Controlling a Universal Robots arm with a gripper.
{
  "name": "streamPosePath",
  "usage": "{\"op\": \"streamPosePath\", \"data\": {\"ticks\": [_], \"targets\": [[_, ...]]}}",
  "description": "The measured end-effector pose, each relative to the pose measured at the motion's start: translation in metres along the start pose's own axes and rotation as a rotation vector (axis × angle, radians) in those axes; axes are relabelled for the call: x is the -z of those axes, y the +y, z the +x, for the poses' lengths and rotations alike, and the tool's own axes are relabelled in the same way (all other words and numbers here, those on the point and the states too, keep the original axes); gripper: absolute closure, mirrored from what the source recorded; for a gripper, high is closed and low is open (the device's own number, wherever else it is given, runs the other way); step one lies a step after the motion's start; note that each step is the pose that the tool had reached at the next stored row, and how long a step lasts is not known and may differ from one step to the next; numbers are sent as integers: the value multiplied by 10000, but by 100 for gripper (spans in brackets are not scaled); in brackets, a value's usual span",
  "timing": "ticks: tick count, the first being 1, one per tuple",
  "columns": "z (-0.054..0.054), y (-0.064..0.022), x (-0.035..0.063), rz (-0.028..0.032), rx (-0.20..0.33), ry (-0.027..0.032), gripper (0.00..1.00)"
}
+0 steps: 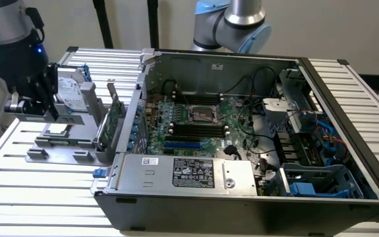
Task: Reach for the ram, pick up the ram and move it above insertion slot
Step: 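Pick up the ram and move it above insertion slot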
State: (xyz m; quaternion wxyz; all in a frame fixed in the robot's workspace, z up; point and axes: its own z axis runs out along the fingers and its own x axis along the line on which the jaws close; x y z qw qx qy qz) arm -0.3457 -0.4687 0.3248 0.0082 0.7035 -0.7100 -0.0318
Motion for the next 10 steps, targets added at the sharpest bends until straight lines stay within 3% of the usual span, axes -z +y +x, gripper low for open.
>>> {"op": "streamPosePath", "data": {"ticks": [4,10], "targets": [[-7,-119,186,-29,37,-4,86],[-18,-366,454,-96,61,-11,86]]}}
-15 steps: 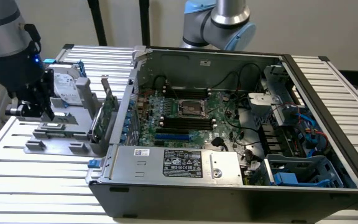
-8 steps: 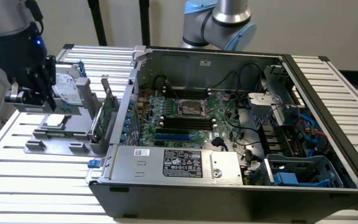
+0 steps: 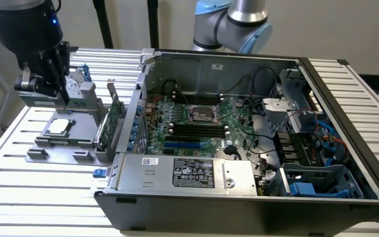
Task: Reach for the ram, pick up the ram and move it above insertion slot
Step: 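Pick up the ram and move it above insertion slot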
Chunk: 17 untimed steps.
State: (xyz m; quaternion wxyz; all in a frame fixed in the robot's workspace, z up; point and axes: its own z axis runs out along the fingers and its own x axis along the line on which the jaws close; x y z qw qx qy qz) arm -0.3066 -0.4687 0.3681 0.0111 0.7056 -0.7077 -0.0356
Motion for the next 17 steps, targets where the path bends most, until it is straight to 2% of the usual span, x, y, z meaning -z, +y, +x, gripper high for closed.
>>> {"op": "streamPosePath", "data": {"ticks": [6,17], "targets": [[-5,-262,146,-38,14,-19,86],[-9,-761,223,-46,49,-109,86]]}}
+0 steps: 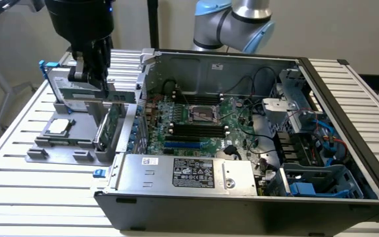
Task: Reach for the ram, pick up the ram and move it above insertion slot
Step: 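Pick up the ram and move it above insertion slot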
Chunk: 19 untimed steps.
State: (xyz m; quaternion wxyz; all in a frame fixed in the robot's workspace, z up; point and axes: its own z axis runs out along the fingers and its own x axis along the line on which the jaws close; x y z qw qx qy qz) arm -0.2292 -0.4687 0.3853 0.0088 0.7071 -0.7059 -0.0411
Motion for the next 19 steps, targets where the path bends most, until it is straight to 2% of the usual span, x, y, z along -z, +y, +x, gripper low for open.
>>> {"op": "streamPosePath", "data": {"ticks": [11,19], "targets": [[0,-496,39,-6,51,-158,86],[0,-859,64,-13,93,-223,86]]}}
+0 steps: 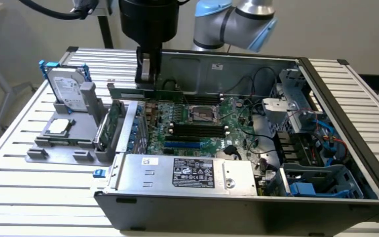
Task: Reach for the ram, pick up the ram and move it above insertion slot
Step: 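Pick up the ram and move it above insertion slot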
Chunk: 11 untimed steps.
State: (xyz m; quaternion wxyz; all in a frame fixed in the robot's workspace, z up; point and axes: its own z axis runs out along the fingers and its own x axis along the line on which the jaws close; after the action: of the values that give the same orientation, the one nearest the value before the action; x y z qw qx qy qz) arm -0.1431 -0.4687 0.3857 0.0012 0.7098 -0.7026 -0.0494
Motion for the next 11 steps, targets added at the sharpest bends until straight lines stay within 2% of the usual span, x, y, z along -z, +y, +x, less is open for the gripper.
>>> {"op": "streamPosePath", "data": {"ticks": [11], "targets": [[-29,-403,21,-4,31,1,86]]}}
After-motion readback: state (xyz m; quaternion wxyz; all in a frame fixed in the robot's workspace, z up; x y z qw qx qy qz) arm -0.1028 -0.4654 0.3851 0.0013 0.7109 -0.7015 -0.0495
